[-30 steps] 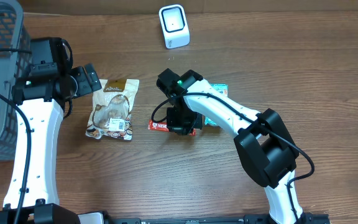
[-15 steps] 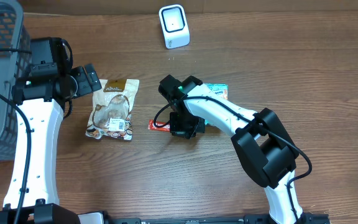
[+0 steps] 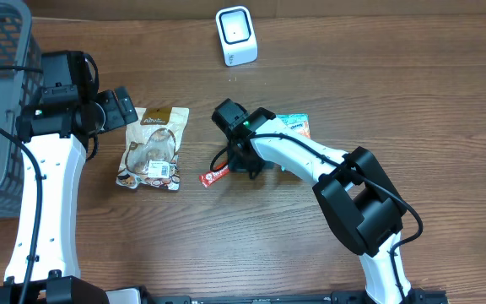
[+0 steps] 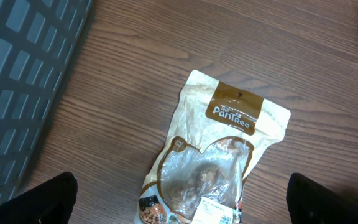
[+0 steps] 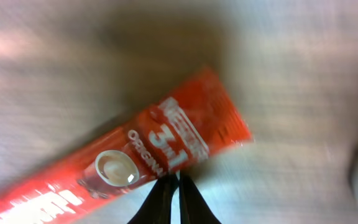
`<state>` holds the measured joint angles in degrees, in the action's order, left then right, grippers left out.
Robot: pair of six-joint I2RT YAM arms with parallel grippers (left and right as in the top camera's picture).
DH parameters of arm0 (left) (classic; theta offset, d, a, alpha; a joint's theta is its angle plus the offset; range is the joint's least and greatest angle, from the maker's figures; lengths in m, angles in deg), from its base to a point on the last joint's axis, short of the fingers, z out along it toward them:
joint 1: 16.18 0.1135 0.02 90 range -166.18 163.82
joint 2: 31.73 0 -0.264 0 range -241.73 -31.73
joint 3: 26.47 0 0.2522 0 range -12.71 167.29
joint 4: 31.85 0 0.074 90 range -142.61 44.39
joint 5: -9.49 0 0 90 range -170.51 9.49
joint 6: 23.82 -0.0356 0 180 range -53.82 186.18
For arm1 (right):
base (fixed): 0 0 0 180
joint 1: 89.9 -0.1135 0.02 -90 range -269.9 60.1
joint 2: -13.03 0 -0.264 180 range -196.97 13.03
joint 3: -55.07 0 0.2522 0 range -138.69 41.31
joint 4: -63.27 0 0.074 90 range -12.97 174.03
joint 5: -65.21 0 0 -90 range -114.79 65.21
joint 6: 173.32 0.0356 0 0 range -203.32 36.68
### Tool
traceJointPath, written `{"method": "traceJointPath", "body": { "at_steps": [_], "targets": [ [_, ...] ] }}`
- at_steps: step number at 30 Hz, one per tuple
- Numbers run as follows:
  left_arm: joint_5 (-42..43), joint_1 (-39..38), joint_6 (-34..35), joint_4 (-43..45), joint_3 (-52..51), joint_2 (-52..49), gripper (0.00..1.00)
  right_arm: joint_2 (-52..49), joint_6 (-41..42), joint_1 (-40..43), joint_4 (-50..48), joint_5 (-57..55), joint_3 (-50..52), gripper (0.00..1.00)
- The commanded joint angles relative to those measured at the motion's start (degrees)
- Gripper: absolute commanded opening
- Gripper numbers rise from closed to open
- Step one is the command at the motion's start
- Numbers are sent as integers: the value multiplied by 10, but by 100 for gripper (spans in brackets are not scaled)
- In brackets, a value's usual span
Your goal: Scan the item barcode
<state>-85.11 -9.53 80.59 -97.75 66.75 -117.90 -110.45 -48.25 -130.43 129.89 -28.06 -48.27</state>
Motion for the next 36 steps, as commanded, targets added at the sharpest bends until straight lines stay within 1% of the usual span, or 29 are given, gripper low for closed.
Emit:
{"method": "traceJointPath", "body": {
  "at_steps": [1, 6, 12, 14, 19, 26, 31, 36],
  "targets": [
    [-3, 4, -11, 1, 4, -3, 100, 10, -39, -1, -60, -33, 3, 7],
    [-3, 4, -11, 1, 4, -3, 100, 10, -41, -1, -143, -34, 3, 8],
    [-3, 4, -11, 1, 4, -3, 100, 10, -41, 2, -200, -35, 0, 8],
    [-3, 4, -11, 1, 4, -3, 100, 16, -41, 6, -188, -35, -16, 8],
    [-3, 4, -11, 1, 4, -3, 100, 45, -40, 8, -106, -36, -67, 8],
    [-3, 4, -11, 1, 4, -3, 100, 44, -34, 6, -43, -35, -56, 8],
    [-3, 4, -11, 1, 4, -3, 100, 39, -9, 0, -48, -31, -15, 8],
    [-3, 4, -11, 1, 4, -3, 100, 39, -3, -3, -90, -31, 25, 8]
  ]
}}
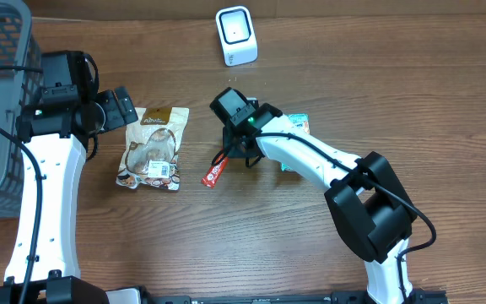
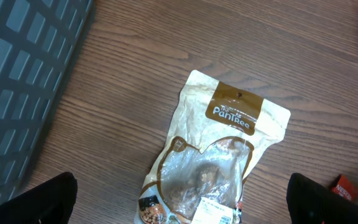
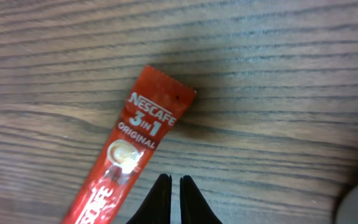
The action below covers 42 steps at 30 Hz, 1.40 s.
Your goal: Scan the item barcode
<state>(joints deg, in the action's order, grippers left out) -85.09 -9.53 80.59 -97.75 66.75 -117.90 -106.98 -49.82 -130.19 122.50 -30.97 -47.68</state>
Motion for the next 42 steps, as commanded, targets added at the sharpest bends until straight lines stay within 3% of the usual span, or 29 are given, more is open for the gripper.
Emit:
{"method": "traceJointPath", "body": {
  "at_steps": [1, 12, 27, 32, 42],
  "targets": [
    [-3, 4, -11, 1, 4, -3, 100, 4, 12, -5, -26, -2, 26, 8],
    [-3, 4, -11, 1, 4, -3, 100, 4, 12, -6, -160, 63, 99, 8],
    [-3, 4, -11, 1, 4, -3, 100, 4, 12, -6, -236, 63, 103, 8],
    [-3, 4, -11, 1, 4, -3, 100, 4, 11, -4, -266, 63, 99, 15],
    [-3, 4, -11, 1, 4, -3, 99, 32, 33, -6, -148, 110, 44, 17]
  ]
}}
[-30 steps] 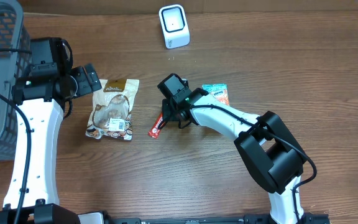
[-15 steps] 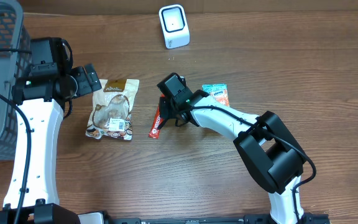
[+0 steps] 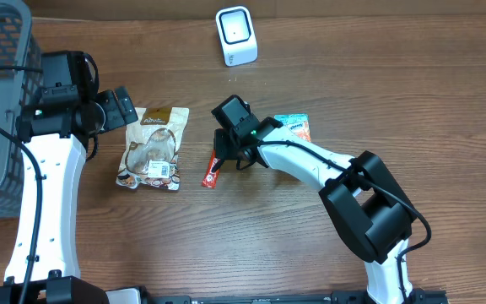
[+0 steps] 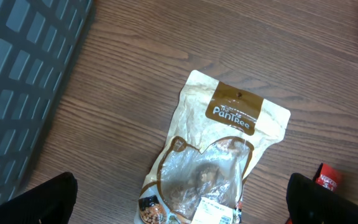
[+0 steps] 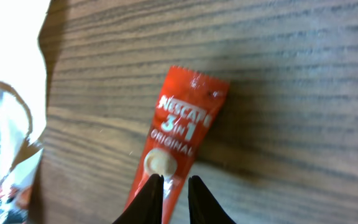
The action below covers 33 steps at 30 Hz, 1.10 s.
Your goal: Scan the item barcode
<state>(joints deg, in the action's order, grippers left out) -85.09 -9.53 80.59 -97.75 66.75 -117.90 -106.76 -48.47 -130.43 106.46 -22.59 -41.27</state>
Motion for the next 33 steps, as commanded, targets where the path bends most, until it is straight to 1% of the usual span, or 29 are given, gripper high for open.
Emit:
{"method": "traceJointPath", "body": {
  "at_steps": [1, 2, 5, 10, 13, 19, 33],
  "targets": [
    [-3, 4, -11, 1, 4, -3, 100, 30, 31, -7, 22, 26, -20, 17],
    [-3, 4, -11, 1, 4, -3, 100, 29, 43, -11, 32, 26, -18, 17],
    [-3, 4, -11, 1, 4, -3, 100, 29, 46, -27, 37, 19, -9, 17],
    [-3, 4, -11, 1, 4, -3, 100, 23, 49, -58, 27, -28, 5, 17],
    [-3, 4, -11, 1, 4, -3, 100, 11, 74, -76, 19, -57, 7, 24],
    [-3, 4, -11, 1, 4, -3, 99, 0, 73, -96, 19, -112, 9, 24],
    [-3, 4, -11, 1, 4, -3, 99, 0, 74, -101, 42, -112, 9, 24]
  ]
}}
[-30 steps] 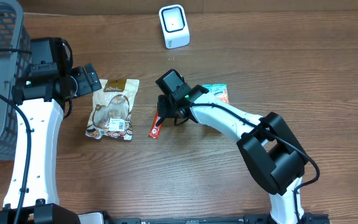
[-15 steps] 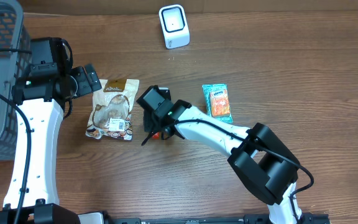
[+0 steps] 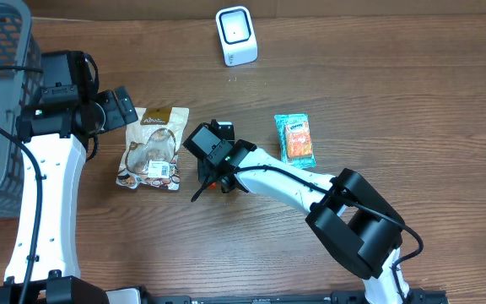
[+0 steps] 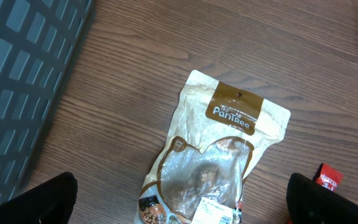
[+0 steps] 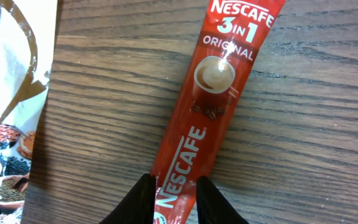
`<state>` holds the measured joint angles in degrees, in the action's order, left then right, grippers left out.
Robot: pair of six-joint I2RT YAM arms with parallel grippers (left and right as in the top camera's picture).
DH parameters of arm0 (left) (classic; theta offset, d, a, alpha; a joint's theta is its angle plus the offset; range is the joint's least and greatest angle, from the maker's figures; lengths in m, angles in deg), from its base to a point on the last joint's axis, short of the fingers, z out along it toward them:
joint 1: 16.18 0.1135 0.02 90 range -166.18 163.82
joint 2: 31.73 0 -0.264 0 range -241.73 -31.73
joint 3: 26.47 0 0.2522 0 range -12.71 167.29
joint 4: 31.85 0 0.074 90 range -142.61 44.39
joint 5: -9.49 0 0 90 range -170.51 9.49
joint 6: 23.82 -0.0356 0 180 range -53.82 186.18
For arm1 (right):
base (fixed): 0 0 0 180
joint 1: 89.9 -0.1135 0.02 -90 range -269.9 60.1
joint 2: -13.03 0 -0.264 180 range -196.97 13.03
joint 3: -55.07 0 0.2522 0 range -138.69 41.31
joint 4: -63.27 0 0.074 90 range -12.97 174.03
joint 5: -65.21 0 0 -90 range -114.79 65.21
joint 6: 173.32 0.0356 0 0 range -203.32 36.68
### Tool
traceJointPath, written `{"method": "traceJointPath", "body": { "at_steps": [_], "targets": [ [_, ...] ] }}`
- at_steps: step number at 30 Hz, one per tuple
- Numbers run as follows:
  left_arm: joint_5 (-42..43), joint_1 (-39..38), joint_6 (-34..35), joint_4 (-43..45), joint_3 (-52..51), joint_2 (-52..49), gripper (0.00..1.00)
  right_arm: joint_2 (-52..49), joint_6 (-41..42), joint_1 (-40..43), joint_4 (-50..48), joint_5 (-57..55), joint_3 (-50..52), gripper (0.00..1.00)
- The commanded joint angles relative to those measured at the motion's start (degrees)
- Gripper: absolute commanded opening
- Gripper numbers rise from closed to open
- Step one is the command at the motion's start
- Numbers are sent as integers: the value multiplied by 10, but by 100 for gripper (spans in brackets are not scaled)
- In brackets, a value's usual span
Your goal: Scan the item barcode
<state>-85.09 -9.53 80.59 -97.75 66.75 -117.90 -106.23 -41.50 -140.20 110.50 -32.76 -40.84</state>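
A red Nescafe 3-in-1 sachet [image 5: 219, 81] lies flat on the wooden table, its top end also showing in the left wrist view [image 4: 328, 177]. My right gripper [image 5: 174, 182] is open just above it, one finger on each side of the sachet's lower end. From overhead, the right gripper [image 3: 213, 165] covers most of the sachet. The white barcode scanner [image 3: 236, 34] stands at the back of the table. My left gripper [image 4: 179, 208] hangs open over a tan snack pouch [image 4: 219, 155] with nothing between its fingers.
The snack pouch [image 3: 152, 148] lies just left of the sachet. A teal and orange packet [image 3: 294, 139] lies to the right of the right arm. A grey mesh basket fills the left edge of the table.
My right gripper has moved left and toward the table's front, from the sachet's middle to its lower end, and its jaws stand wider. The teal packet is now uncovered. The left arm is unchanged.
My right gripper was shut, with its tips at the sachet, which lay almost crosswise. Then the sachet lay steeper, tips still shut. Then it lay nearer the pouch and the jaws were slightly apart. Now they straddle its lower end.
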Motion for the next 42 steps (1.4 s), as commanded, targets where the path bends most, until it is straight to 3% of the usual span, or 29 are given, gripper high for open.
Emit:
{"method": "traceJointPath", "body": {
  "at_steps": [1, 9, 12, 15, 29, 42],
  "targets": [
    [-3, 4, -11, 1, 4, -3, 100, -6, 4, -3, 3, -11, 5, 24],
    [-3, 4, -11, 1, 4, -3, 100, -7, 5, -3, 11, -25, 11, 24],
    [-3, 4, -11, 1, 4, -3, 100, -7, 37, -3, 12, -22, 11, 35],
    [-3, 4, -11, 1, 4, -3, 100, -7, 52, -3, 10, -19, 12, 38],
    [-3, 4, -11, 1, 4, -3, 100, -44, 94, -4, 12, -3, 12, 33],
    [-3, 4, -12, 1, 4, -3, 99, -24, 40, 64, 110, -3, -18, 33]
  ]
}}
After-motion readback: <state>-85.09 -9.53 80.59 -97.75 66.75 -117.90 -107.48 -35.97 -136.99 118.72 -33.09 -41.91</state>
